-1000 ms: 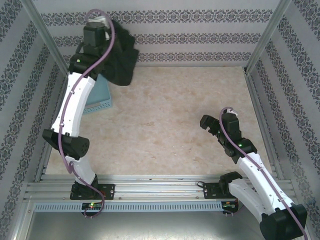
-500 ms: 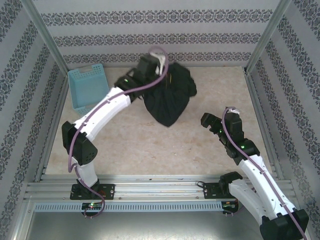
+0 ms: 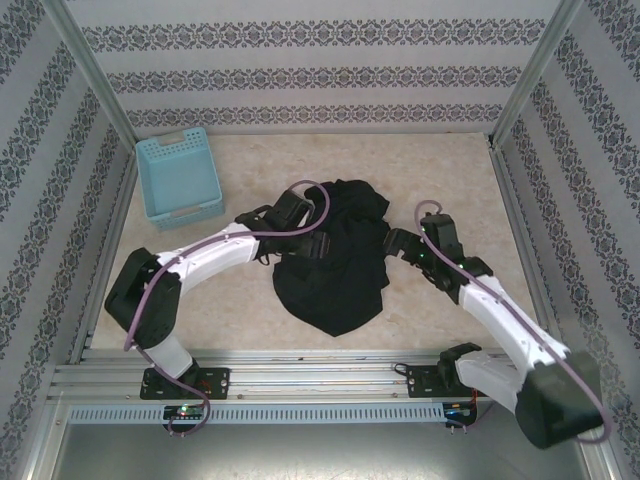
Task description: Fold the inside-out t-shirt
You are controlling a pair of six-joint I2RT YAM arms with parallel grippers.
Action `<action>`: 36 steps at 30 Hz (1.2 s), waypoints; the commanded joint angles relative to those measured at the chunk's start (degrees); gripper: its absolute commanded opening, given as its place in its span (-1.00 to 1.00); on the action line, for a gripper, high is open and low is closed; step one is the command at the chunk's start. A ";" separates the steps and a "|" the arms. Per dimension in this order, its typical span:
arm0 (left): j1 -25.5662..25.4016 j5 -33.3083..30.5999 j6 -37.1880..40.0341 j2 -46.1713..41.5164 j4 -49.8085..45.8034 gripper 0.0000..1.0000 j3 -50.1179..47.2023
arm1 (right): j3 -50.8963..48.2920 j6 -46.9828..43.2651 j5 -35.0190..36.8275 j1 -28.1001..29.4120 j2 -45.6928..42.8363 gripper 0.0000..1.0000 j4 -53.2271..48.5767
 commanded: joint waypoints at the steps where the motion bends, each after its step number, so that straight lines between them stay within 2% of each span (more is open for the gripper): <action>1: 0.68 -0.32 -3.22 -0.70 4.12 0.67 -4.59 | 4.77 -0.36 -2.13 1.22 5.93 0.92 2.95; 7: 0.69 3.29 -6.25 1.11 8.22 0.39 -10.18 | 11.13 -0.72 -6.46 3.65 19.26 0.82 6.37; 10: 0.78 3.46 -6.57 1.59 8.79 0.11 -11.71 | 15.38 -1.80 -7.50 5.46 25.61 0.66 5.93; 11: 0.88 3.21 -6.49 1.59 8.63 -0.02 -11.87 | 16.59 -2.01 -7.71 5.67 27.19 0.54 5.45; 14: 2.54 3.03 -5.74 0.29 7.56 -0.59 -11.63 | 19.55 -3.08 -6.39 5.86 29.85 -0.11 3.37; 15: 3.78 3.01 -5.33 -0.58 6.97 -0.75 -11.37 | 20.19 -4.07 -4.72 5.78 29.28 -0.39 2.48; 16: 5.33 3.25 -4.71 -1.78 6.31 -0.88 -11.00 | 20.82 -5.00 -2.83 5.56 28.22 -0.66 1.20; 17: 6.86 3.38 -4.01 -2.88 5.60 -1.00 -10.59 | 21.40 -5.91 -1.60 5.10 26.94 -0.84 0.03; 18: 8.97 3.66 -3.16 -4.31 4.61 -1.00 -9.63 | 22.15 -6.95 -0.98 4.23 25.11 -1.00 -1.27; 23: 17.94 4.49 2.33 -10.73 -2.25 -1.00 3.78 | 27.75 -10.07 -1.45 -1.06 12.65 -1.00 -8.58; 25: 21.43 6.29 0.27 -14.62 -0.98 -1.00 8.55 | 31.39 -11.25 -0.22 -1.47 6.58 -1.00 -11.10; 29: 21.64 5.15 -0.05 -21.87 7.59 -1.00 10.16 | 32.94 -10.18 -0.87 -0.36 -2.54 -1.00 -9.76; 32: 21.69 5.67 0.72 -20.19 4.50 -1.00 10.97 | 28.05 -8.36 -0.09 0.83 -6.10 -1.00 -8.94; 36: 21.79 2.67 -0.40 -16.06 -1.00 -1.00 6.39 | 16.88 -5.05 1.49 0.94 -7.66 -1.00 -8.41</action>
